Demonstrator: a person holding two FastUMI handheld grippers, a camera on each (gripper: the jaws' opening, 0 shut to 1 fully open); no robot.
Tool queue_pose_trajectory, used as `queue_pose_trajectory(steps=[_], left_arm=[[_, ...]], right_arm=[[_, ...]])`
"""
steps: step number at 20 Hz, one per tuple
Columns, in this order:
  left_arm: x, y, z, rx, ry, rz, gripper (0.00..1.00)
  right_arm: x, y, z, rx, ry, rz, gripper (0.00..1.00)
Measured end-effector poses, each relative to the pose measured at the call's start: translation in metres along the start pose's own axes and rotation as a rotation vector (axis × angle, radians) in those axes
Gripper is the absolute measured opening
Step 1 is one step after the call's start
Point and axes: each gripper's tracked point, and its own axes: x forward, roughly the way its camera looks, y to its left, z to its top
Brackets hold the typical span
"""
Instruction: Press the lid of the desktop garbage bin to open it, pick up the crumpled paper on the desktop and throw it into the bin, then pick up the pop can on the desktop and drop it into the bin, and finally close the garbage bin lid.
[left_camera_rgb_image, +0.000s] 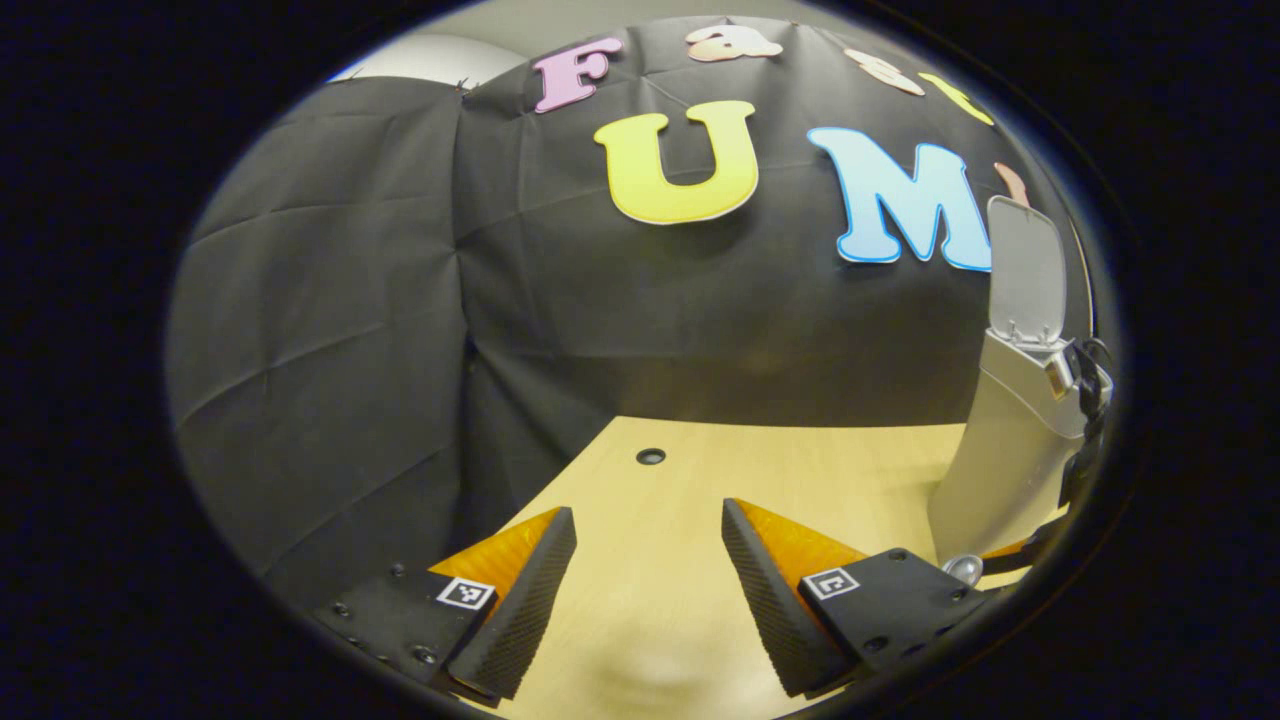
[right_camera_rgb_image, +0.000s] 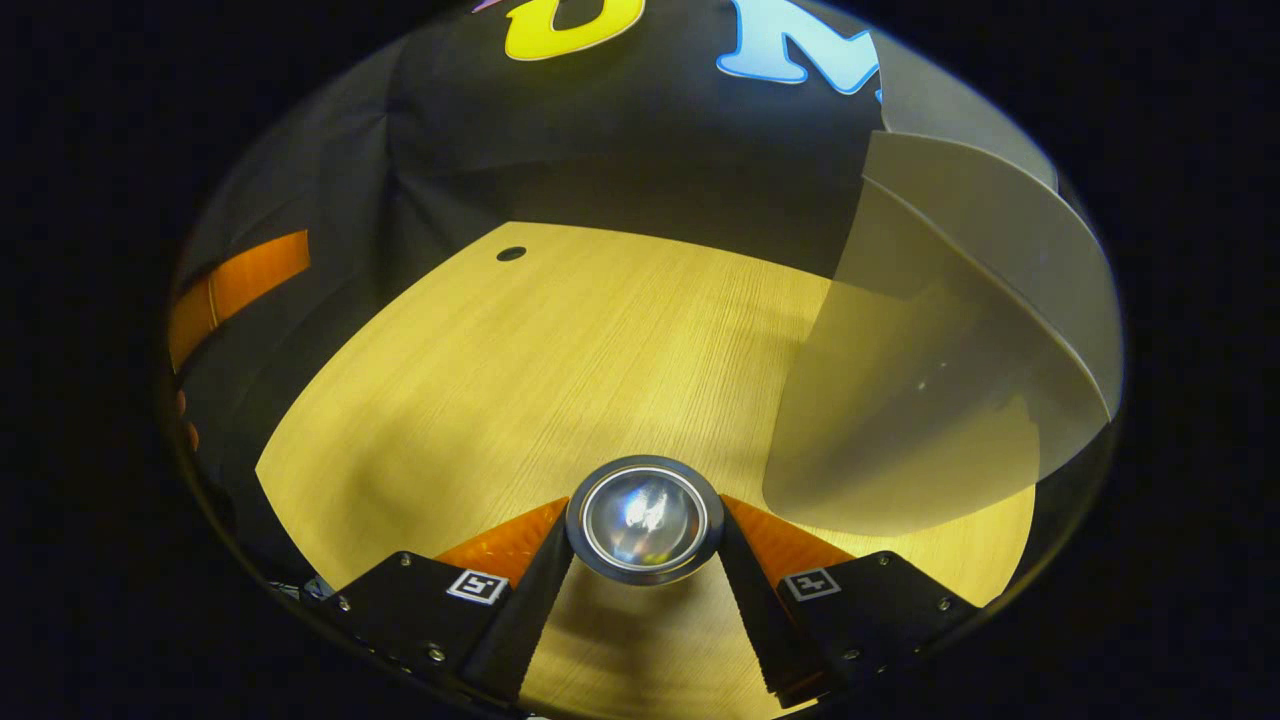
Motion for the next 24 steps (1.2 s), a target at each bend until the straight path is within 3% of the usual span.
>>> queue_pose_trajectory(steps=[12, 24], left_arm=[[-0.002, -0.023, 0.004, 0.018, -0.008, -0.048, 0.96], [0.0, -0.036, 0.001, 0.024, 0.004, -0.08, 0.96]], right_arm=[[-0.047, -0.002, 0.08, -0.055, -0.28, -0.017, 0.85], [-0.104, -0.037, 0.155, 0.055, -0.569, -0.11, 0.84]])
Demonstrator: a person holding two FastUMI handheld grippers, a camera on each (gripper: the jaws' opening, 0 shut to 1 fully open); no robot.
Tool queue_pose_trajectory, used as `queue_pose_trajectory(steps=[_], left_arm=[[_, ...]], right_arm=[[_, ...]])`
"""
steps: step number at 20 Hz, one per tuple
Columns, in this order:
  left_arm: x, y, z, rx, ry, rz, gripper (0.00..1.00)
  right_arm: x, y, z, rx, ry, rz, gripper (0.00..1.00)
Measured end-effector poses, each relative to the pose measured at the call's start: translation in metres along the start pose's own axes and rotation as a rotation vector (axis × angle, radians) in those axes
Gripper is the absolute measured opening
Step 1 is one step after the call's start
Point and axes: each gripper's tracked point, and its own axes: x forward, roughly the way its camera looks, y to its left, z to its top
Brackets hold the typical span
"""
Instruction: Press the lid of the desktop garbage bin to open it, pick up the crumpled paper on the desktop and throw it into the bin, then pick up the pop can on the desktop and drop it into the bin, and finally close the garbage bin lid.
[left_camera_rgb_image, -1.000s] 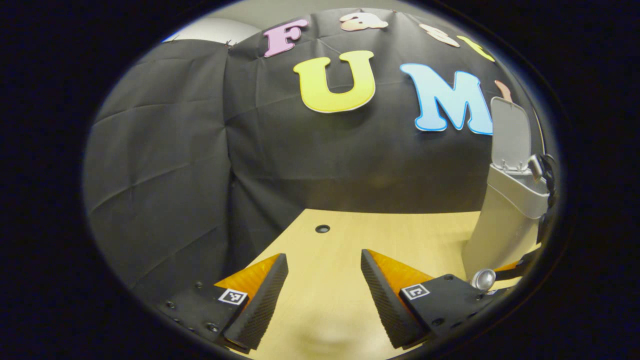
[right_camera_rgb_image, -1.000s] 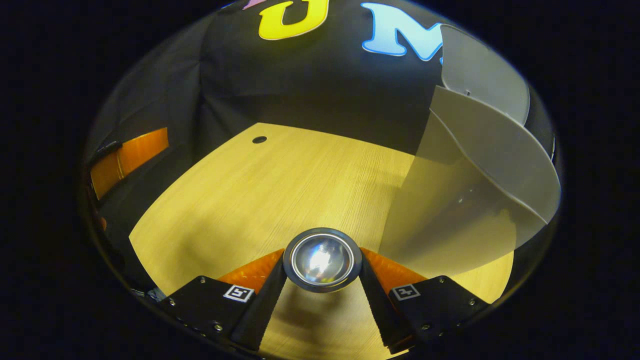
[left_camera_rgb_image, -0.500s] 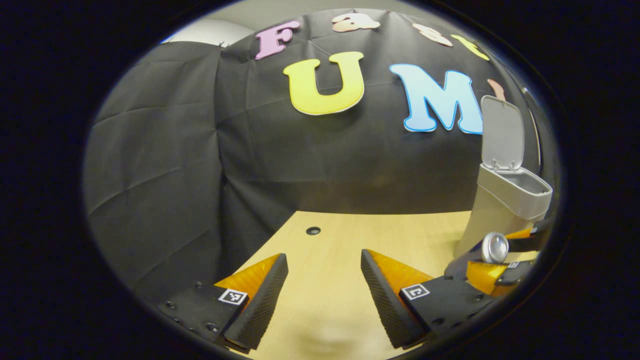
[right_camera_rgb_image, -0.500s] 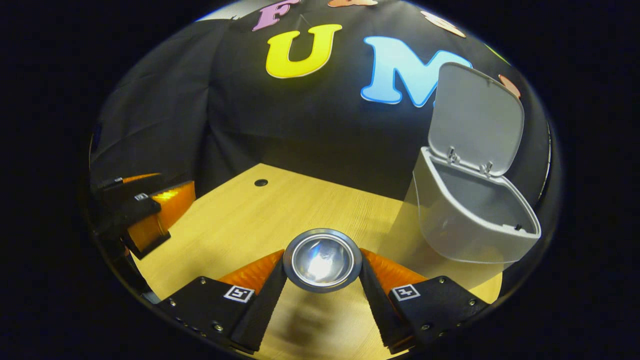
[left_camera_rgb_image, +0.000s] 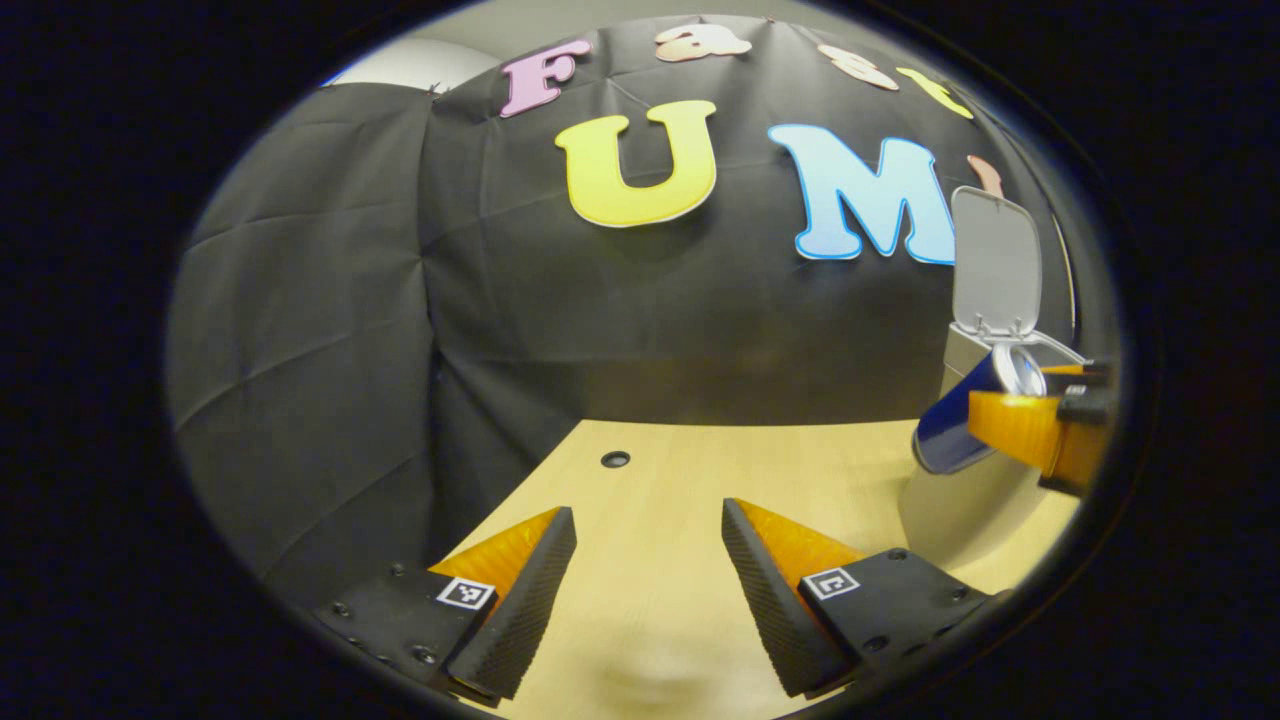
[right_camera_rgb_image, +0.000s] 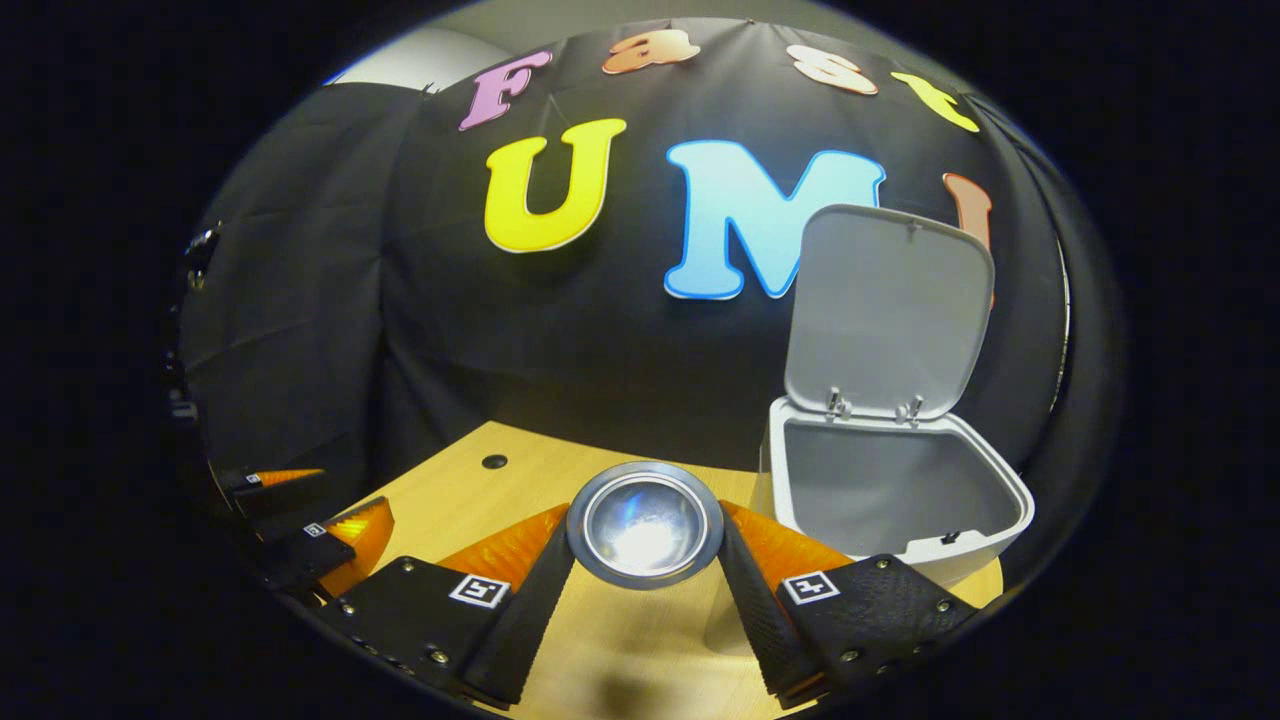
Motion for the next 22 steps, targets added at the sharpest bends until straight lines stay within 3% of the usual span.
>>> queue_pose_trajectory(steps=[15, 22], left_arm=[[0.012, -0.058, -0.005, 0.004, 0.036, -0.131, 0.96], [0.017, -0.07, -0.007, 0.007, 0.051, -0.14, 0.96]], right_arm=[[-0.032, -0.049, 0.057, 0.036, -0.17, -0.116, 0.84], [-0.032, -0.105, 0.056, 0.05, -0.17, -0.231, 0.84]])
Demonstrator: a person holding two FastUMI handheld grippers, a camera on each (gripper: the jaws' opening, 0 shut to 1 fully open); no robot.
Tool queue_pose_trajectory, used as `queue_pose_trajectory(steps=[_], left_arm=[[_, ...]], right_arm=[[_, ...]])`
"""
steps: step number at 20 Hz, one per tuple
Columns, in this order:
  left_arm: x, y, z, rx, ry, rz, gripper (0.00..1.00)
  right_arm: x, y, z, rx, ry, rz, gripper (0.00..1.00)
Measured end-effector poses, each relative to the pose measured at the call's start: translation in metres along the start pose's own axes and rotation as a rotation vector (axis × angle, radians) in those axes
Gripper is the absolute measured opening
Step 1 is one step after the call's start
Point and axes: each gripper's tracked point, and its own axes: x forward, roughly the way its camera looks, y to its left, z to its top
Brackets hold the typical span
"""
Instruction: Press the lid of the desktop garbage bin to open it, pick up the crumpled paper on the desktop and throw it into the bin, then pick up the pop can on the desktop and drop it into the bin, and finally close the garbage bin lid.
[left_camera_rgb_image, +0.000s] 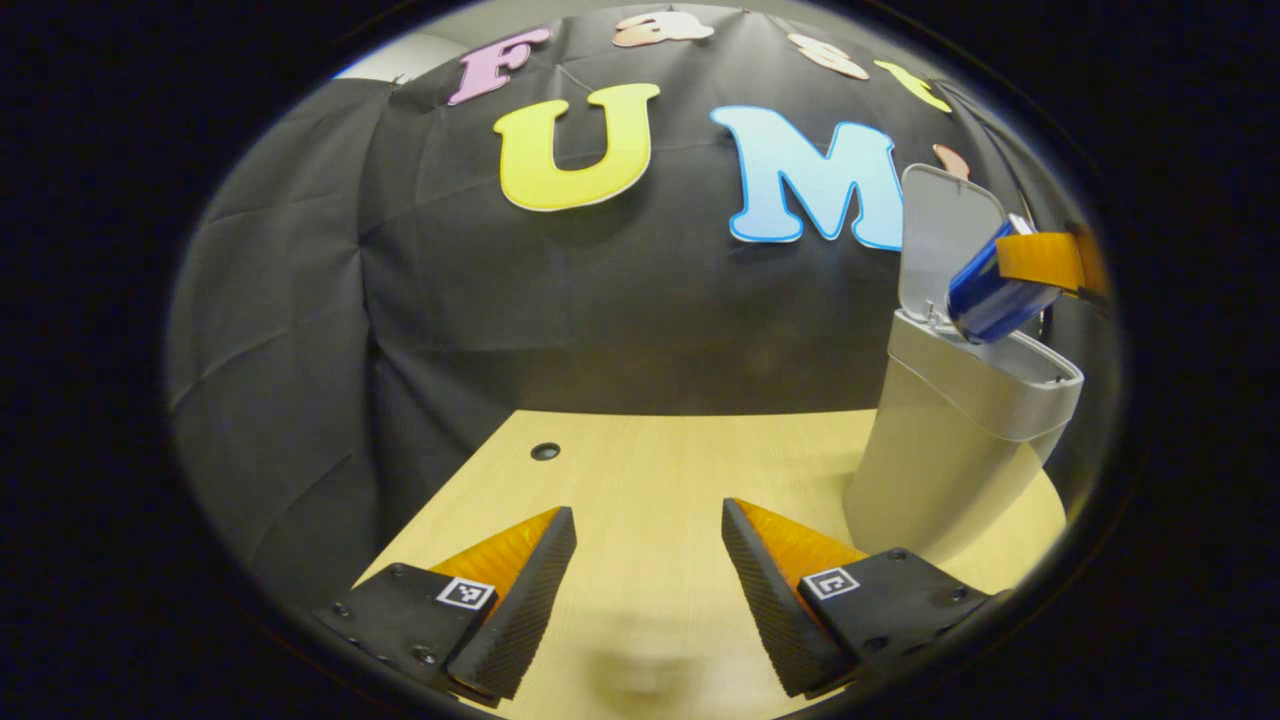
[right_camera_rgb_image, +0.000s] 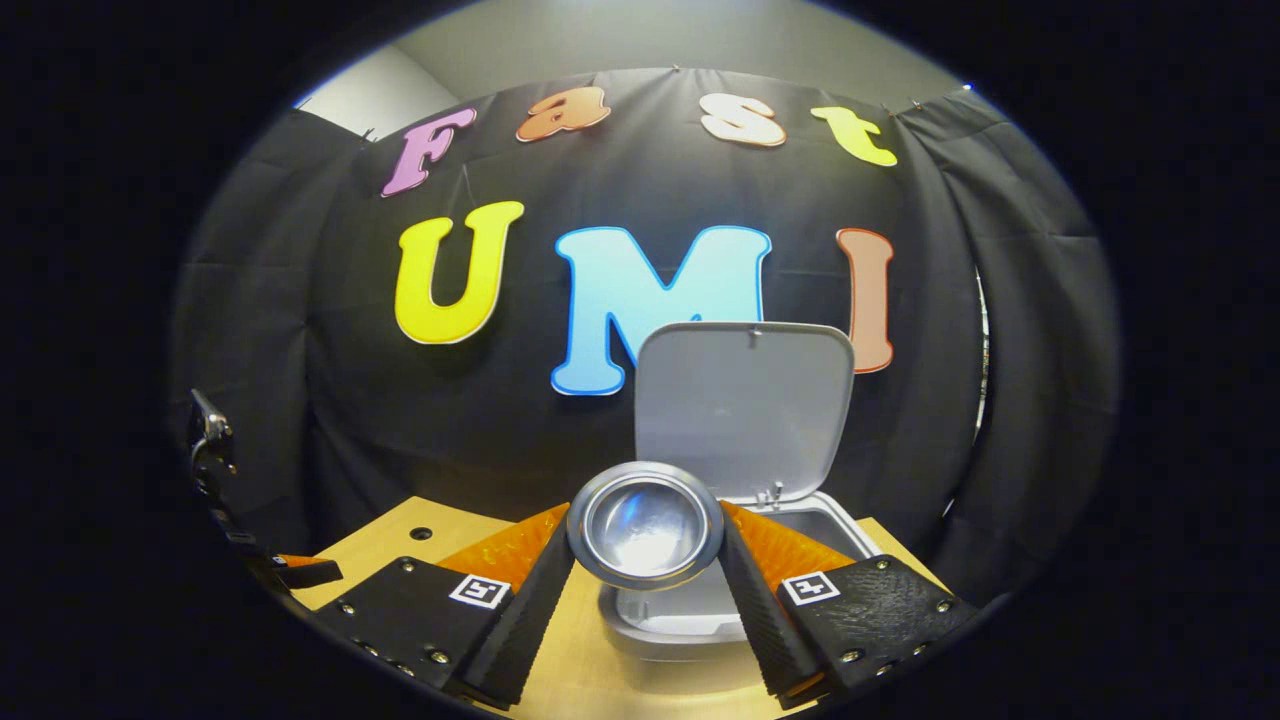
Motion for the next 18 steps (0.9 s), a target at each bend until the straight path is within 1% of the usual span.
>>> queue_pose_trajectory(steps=[1, 2, 3, 9, 13, 14, 15, 18], left_arm=[[0.001, -0.001, 0.0, -0.001, 0.002, 0.0, 0.96], [0.001, -0.002, 0.0, -0.001, 0.003, 0.0, 0.93], [0.001, -0.003, -0.001, 0.0, 0.005, 0.0, 0.96], [0.0, -0.001, -0.004, -0.004, 0.013, 0.018, 0.96], [-0.002, 0.009, -0.008, -0.01, 0.022, 0.045, 0.96], [-0.003, 0.011, -0.009, -0.013, 0.025, 0.048, 1.0], [-0.003, 0.012, -0.01, -0.018, 0.028, 0.05, 0.96], [-0.003, 0.012, -0.013, -0.023, 0.037, 0.054, 0.96]], right_arm=[[0.002, -0.009, -0.001, 0.0, 0.004, -0.019, 0.84], [0.005, -0.018, -0.003, 0.002, 0.009, -0.036, 0.84], [0.008, -0.028, -0.006, 0.004, 0.018, -0.055, 0.84], [0.028, -0.083, -0.044, 0.008, 0.124, -0.163, 0.84], [0.033, -0.096, -0.066, 0.021, 0.188, -0.181, 0.84], [0.035, -0.098, -0.069, 0.021, 0.195, -0.182, 0.84], [0.037, -0.099, -0.071, 0.022, 0.2, -0.183, 0.84], [0.04, -0.1, -0.08, 0.028, 0.221, -0.177, 0.84]])
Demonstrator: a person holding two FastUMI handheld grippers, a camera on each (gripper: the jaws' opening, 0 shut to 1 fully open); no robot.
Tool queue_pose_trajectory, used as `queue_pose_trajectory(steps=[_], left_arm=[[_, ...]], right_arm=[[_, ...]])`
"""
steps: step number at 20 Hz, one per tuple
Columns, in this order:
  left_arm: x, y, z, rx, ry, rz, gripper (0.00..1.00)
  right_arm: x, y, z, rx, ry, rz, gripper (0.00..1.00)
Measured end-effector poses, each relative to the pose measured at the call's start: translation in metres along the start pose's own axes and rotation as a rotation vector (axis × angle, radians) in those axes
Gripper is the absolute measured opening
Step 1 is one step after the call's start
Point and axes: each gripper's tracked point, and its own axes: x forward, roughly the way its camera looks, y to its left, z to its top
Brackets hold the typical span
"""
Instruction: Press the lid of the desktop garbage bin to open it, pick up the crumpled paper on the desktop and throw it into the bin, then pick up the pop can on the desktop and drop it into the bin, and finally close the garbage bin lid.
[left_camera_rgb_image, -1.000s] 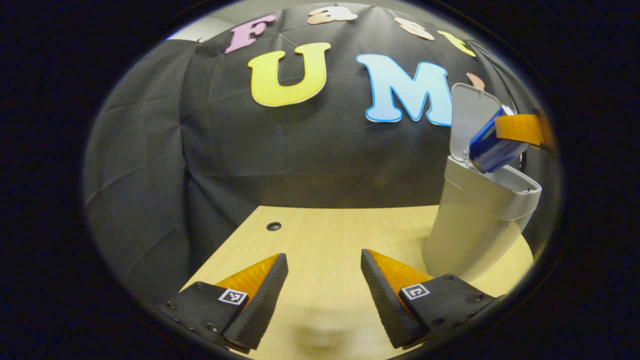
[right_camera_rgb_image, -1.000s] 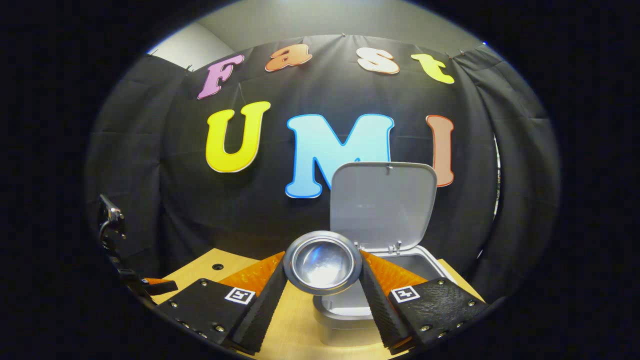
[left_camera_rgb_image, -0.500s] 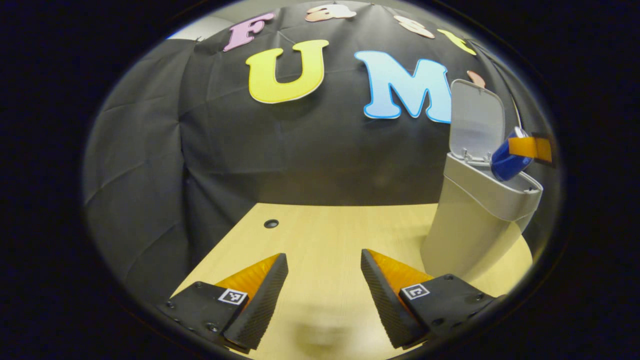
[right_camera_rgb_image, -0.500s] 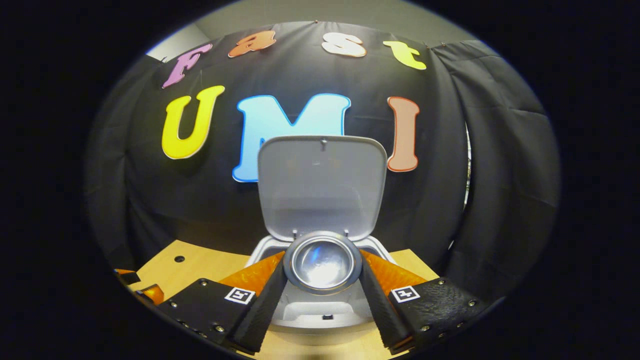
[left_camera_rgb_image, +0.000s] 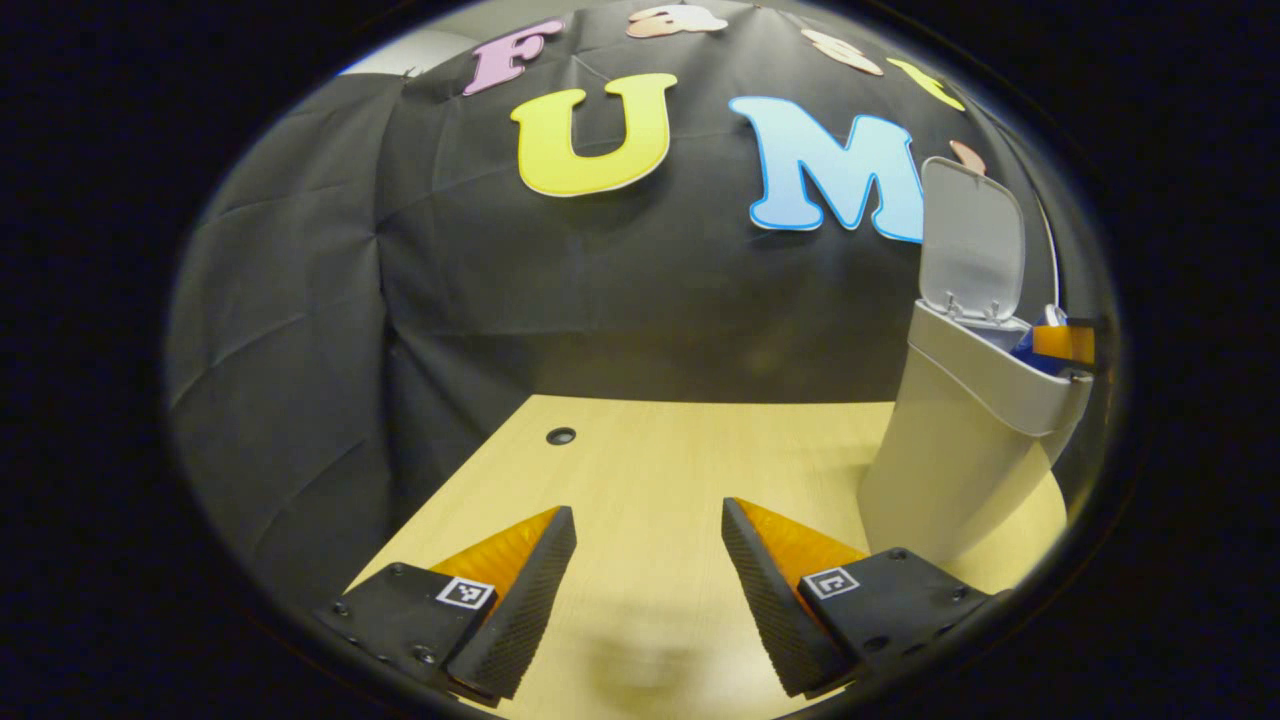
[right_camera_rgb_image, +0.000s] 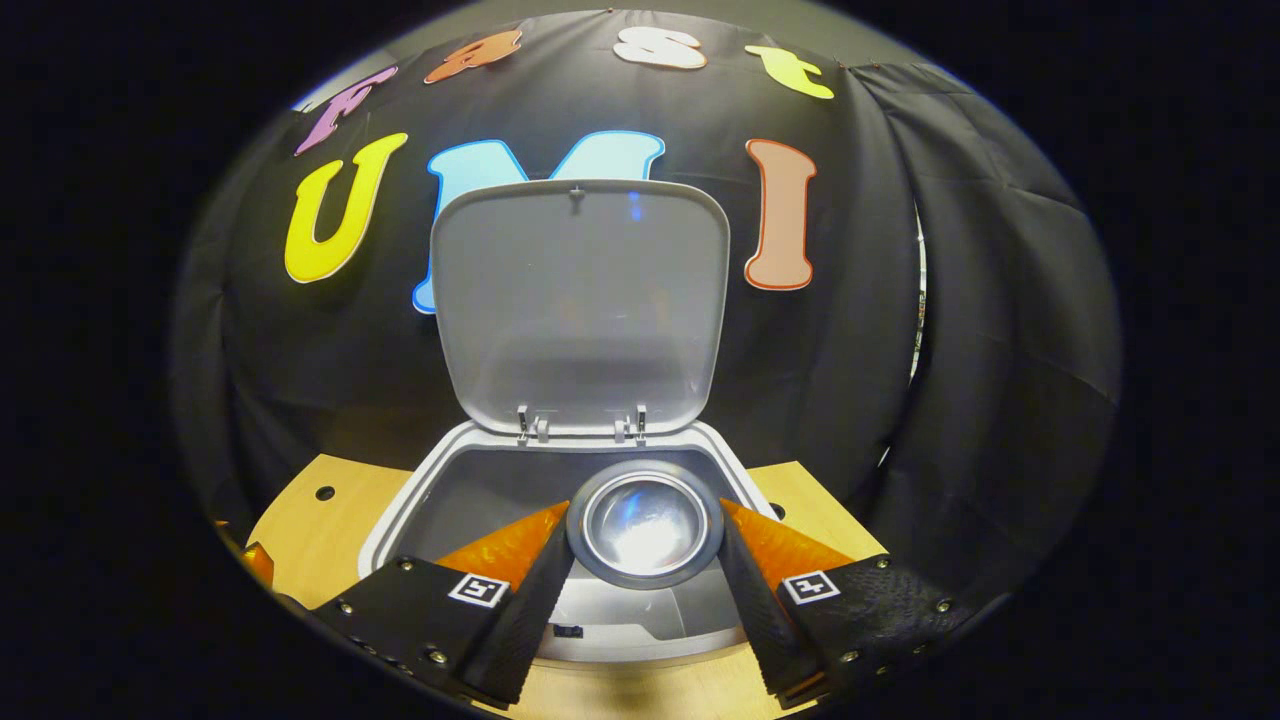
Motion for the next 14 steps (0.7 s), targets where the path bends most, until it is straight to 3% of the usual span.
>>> queue_pose_trajectory(steps=[14], left_arm=[[0.001, 0.0057, -0.0084, -0.014, 0.018, 0.011, 1.0]], right_arm=[[0.0081, 0.008, -0.0076, 0.002, 0.034, -0.001, 0.85]])
